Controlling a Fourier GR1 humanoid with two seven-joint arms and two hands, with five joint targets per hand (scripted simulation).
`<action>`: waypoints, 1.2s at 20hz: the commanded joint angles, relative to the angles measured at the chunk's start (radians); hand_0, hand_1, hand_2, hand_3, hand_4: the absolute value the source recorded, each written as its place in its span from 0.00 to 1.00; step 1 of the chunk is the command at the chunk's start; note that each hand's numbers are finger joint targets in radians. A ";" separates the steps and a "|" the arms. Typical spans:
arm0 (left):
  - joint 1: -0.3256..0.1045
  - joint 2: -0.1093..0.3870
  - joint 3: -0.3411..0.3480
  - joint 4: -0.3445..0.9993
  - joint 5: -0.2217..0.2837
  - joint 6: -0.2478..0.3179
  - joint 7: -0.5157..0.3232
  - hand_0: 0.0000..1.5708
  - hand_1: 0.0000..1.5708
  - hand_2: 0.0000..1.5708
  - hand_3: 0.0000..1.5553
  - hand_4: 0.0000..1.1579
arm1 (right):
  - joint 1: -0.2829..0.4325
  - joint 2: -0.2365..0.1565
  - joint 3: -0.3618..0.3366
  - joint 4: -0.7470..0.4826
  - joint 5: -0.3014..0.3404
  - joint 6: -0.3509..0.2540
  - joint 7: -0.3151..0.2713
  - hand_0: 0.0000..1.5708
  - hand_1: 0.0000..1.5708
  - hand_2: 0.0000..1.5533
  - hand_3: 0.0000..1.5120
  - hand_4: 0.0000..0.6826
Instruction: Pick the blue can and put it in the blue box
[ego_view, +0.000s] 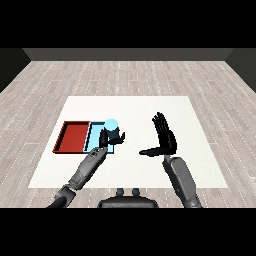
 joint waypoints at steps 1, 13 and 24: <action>-0.056 0.087 0.072 0.027 -0.017 0.024 0.079 1.00 1.00 1.00 0.95 0.99 | 0.079 -0.050 -0.076 -0.077 -0.032 0.022 -0.020 0.00 0.00 0.00 0.00 0.00; -0.206 0.166 0.189 0.580 -0.062 -0.099 0.089 1.00 1.00 0.99 0.94 0.89 | 0.114 -0.010 -0.129 -0.001 -0.064 0.061 -0.089 0.00 0.00 0.00 0.00 0.00; -0.296 0.017 0.231 0.912 -0.090 -0.016 0.130 0.80 0.80 0.78 0.77 0.81 | 0.044 -0.014 -0.205 0.156 -0.086 0.086 -0.115 0.00 0.00 0.00 0.00 0.00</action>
